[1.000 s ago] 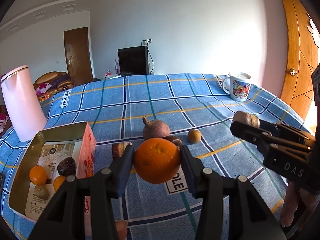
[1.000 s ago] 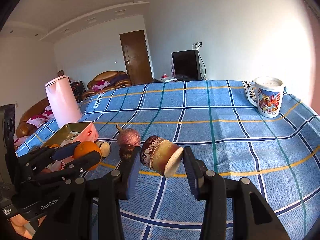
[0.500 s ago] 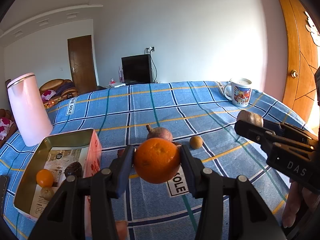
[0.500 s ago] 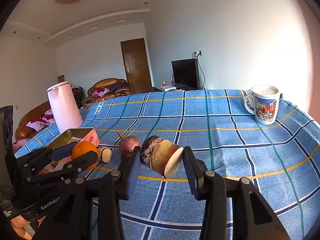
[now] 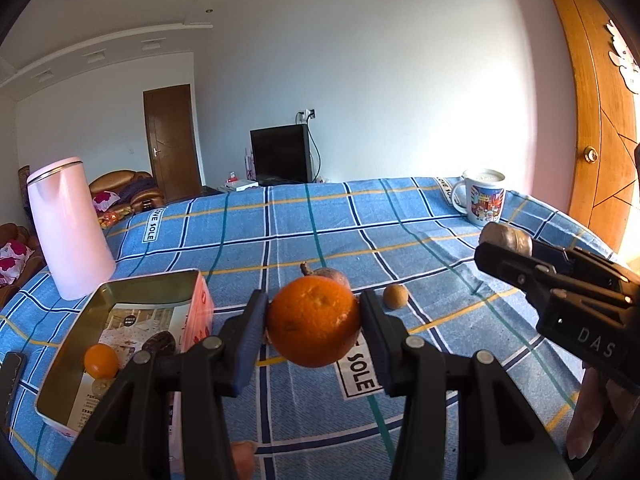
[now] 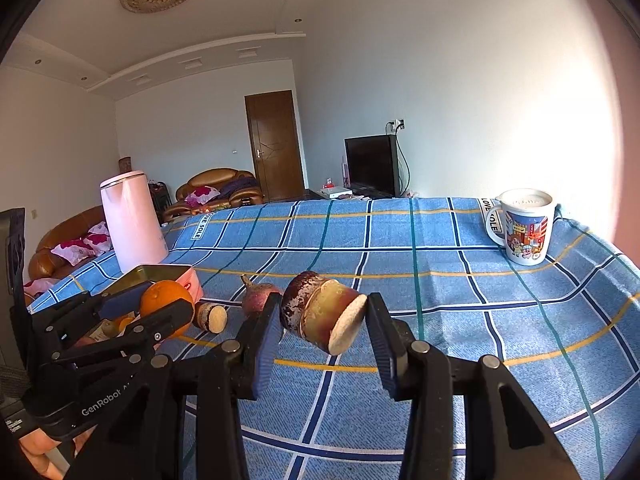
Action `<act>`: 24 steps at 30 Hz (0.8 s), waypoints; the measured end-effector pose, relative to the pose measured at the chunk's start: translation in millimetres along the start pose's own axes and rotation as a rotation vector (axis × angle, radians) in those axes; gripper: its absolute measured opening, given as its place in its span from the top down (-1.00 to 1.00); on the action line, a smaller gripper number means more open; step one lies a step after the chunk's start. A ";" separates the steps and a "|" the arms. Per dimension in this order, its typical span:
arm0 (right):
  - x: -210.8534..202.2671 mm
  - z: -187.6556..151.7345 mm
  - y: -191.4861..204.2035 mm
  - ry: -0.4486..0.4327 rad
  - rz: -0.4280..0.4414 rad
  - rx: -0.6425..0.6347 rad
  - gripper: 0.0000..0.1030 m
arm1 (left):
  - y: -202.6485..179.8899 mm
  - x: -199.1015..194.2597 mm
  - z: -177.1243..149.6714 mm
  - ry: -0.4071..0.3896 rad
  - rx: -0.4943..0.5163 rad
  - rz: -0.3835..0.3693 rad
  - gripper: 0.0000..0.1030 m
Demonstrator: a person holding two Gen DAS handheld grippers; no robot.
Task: Organize fruits
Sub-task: 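Lift and carry the taro piece and orange toward the pink tin with both tools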
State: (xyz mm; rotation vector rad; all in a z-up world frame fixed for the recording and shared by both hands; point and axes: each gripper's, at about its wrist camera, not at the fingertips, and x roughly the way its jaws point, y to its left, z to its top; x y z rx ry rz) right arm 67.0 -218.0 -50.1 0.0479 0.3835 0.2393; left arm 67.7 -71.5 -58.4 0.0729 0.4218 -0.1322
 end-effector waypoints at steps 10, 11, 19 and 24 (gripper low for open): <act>-10.0 -1.2 5.1 -0.053 0.002 -0.026 0.14 | -2.6 -8.5 -0.2 -0.046 0.011 0.020 0.05; -11.6 -1.7 5.8 -0.060 0.001 -0.029 0.14 | -2.6 -9.2 -0.2 -0.050 0.011 0.022 0.05; -17.5 -2.3 13.3 -0.092 -0.018 -0.067 0.14 | -2.5 -14.2 -0.4 -0.069 0.016 0.029 0.05; -17.8 -2.5 14.4 -0.093 -0.027 -0.073 0.14 | 2.4 -15.3 -1.2 -0.064 0.007 0.023 0.05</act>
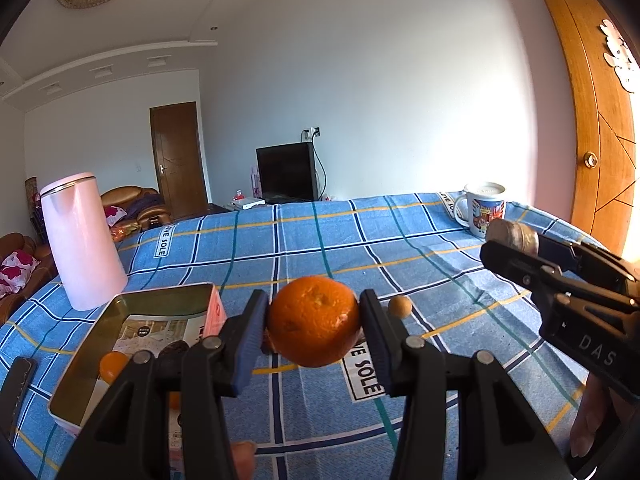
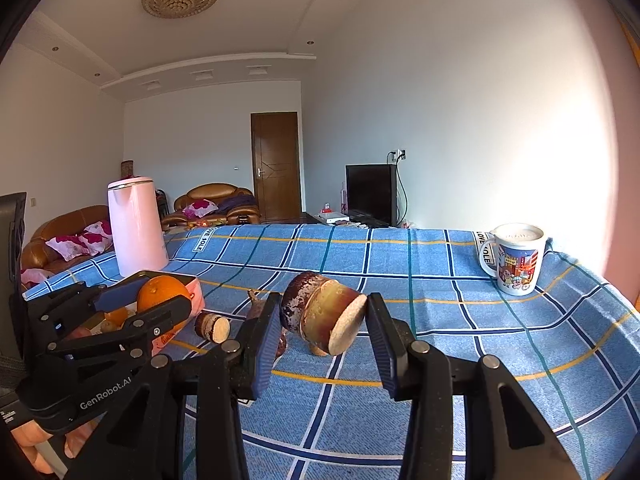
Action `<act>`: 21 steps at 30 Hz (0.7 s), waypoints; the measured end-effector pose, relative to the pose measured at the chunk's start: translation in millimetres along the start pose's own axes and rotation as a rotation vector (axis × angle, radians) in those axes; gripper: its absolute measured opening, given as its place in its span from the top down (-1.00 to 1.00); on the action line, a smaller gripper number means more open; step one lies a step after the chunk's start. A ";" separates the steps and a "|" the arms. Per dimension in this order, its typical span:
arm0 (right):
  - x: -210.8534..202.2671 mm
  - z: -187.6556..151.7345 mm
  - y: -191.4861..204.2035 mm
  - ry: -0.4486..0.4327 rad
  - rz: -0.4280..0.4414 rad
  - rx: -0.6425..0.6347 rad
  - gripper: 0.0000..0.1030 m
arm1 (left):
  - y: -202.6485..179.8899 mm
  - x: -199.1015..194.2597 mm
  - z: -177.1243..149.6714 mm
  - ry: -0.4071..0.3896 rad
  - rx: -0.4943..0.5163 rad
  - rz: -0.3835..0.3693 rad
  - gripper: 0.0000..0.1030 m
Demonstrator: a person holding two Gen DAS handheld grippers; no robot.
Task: Organize fruits
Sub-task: 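Lift and carry the taro piece and orange toward the pink tin with both tools, then release the taro piece from the right tool while the left tool releases the orange into the tin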
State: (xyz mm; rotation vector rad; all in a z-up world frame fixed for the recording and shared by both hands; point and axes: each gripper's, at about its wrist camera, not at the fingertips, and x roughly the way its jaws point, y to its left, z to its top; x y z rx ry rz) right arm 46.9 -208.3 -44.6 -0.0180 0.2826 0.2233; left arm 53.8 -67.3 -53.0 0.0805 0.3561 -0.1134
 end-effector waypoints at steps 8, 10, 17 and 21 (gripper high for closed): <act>14.7 3.5 24.9 0.055 0.087 -0.011 0.14 | 31.2 -4.1 -4.0 0.020 -0.053 0.028 0.05; 21.8 6.5 34.5 0.069 0.126 -0.008 0.14 | 43.9 -5.6 -4.9 0.021 -0.072 0.045 0.05; 48.0 14.8 81.1 0.113 0.235 -0.057 0.14 | 97.8 -11.2 -8.7 0.037 -0.138 0.132 0.05; 63.3 15.4 112.7 0.152 0.303 -0.087 0.14 | 125.8 -14.0 -14.7 0.060 -0.174 0.173 0.05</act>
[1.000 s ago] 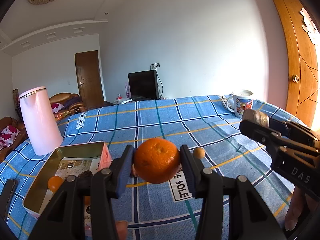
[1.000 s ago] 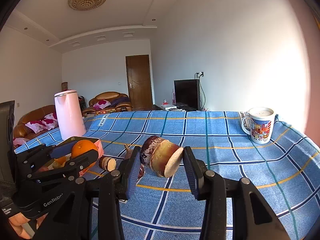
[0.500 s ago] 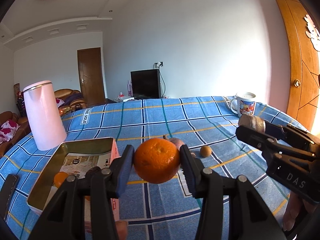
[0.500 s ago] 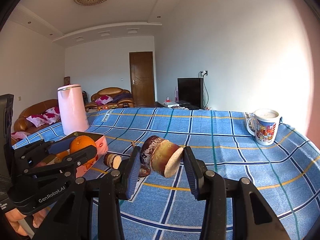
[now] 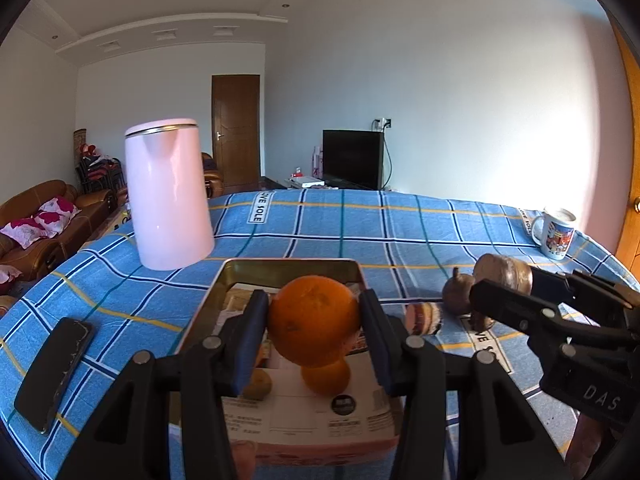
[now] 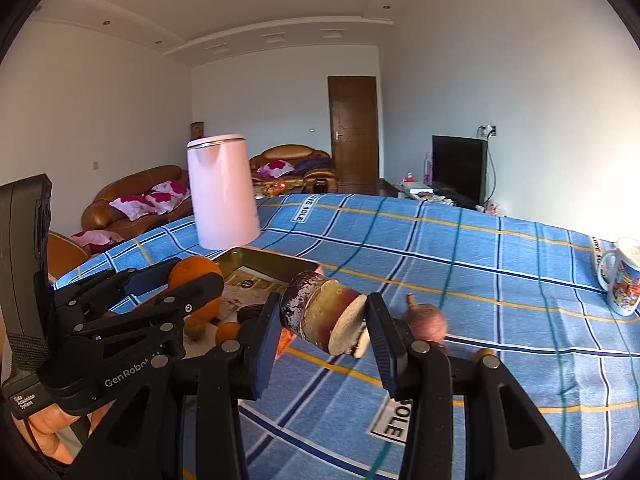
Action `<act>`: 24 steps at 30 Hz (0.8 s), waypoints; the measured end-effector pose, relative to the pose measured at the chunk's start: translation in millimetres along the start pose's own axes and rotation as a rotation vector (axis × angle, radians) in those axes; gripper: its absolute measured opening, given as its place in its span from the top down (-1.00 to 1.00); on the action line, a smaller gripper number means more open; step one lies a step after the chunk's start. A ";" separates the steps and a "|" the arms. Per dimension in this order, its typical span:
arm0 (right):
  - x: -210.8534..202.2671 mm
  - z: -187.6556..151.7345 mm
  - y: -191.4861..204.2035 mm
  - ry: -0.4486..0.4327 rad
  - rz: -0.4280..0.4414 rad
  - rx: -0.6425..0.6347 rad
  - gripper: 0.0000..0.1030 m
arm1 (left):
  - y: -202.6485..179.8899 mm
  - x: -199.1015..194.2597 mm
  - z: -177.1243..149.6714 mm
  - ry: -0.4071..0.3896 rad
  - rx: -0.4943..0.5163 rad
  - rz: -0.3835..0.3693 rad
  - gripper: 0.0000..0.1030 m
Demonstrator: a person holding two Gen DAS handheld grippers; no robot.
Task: Organize fruits
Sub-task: 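Release the taro piece from the right tool while the left tool releases the orange into the tin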
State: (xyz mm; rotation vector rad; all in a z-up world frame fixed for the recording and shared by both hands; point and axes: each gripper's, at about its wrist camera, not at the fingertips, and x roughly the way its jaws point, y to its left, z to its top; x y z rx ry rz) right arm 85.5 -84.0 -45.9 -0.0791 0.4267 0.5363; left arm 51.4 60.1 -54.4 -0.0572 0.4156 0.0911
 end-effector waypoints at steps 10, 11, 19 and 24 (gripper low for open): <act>47.5 -7.1 63.9 0.143 0.130 -0.084 0.14 | 50.6 7.7 -15.1 0.079 -0.070 0.073 0.05; 52.9 -8.3 69.2 0.164 0.131 -0.096 0.14 | 53.5 8.1 -16.6 0.084 -0.072 0.078 0.04; 76.3 -14.9 79.7 0.269 0.143 -0.121 0.13 | 57.5 6.5 -19.6 0.082 -0.063 0.080 0.01; 70.2 -15.8 83.5 0.267 0.152 -0.138 -0.07 | 51.2 -1.3 -15.5 0.058 -0.058 0.073 -0.26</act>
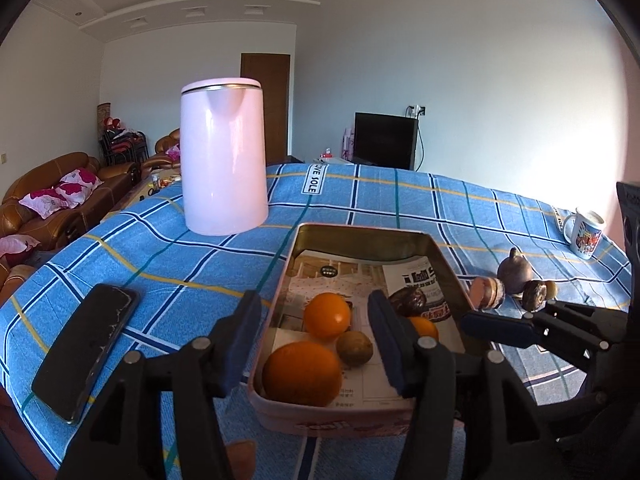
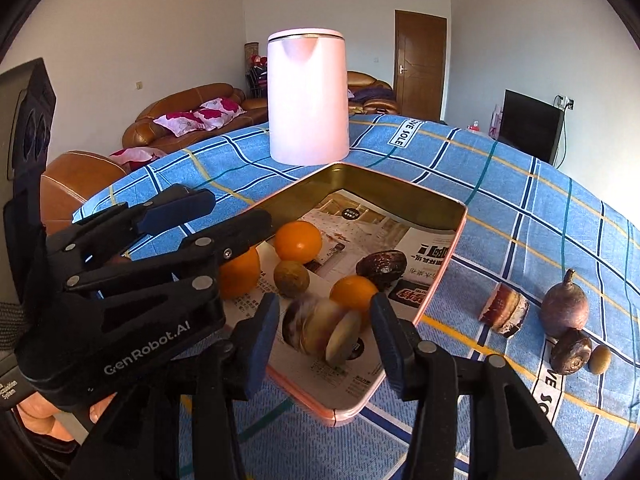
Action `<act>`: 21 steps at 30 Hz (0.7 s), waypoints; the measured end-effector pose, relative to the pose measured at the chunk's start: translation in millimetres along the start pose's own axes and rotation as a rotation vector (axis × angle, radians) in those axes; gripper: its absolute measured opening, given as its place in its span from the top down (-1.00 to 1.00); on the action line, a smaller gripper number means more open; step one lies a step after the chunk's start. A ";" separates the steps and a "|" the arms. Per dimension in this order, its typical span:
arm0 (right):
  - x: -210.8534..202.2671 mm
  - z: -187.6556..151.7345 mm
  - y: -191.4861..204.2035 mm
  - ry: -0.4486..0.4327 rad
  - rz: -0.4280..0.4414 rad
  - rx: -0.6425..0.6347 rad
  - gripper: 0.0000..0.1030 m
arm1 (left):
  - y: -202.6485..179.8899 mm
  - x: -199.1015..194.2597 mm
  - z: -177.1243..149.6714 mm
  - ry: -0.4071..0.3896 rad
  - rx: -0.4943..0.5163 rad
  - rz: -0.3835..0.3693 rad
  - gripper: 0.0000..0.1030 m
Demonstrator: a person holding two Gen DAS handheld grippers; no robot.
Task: Organize fruits
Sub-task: 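Release the taro piece from the right tool while the left tool releases the orange into the tin, then grasp the dark round fruit with the right tool while the left tool grasps a cut taro piece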
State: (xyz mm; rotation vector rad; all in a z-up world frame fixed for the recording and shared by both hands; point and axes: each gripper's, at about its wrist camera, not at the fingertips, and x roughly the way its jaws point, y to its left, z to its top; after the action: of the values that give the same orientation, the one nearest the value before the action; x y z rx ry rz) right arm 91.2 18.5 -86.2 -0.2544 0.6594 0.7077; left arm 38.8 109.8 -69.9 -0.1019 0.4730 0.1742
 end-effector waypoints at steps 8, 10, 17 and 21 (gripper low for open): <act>-41.9 -13.7 -34.2 -0.061 -0.039 0.054 -0.22 | -11.2 -15.4 6.6 -0.042 0.002 -0.018 -0.42; -52.6 -20.9 -50.6 -0.059 -0.085 0.065 -0.22 | -20.2 -15.2 7.3 -0.041 0.018 -0.033 -0.42; -76.9 -35.4 -128.9 -0.047 -0.318 0.191 -0.21 | -69.3 -9.0 9.8 -0.030 0.102 -0.093 -0.49; -67.0 -33.5 -148.4 -0.012 -0.352 0.213 -0.21 | -90.9 0.9 11.6 -0.002 0.131 -0.108 -0.52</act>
State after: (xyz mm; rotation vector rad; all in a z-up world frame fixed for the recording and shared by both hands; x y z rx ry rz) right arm 137.1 -140.5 -69.4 -0.1634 0.6518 0.2992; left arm 62.1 22.4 -54.9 0.0011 0.4748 0.0375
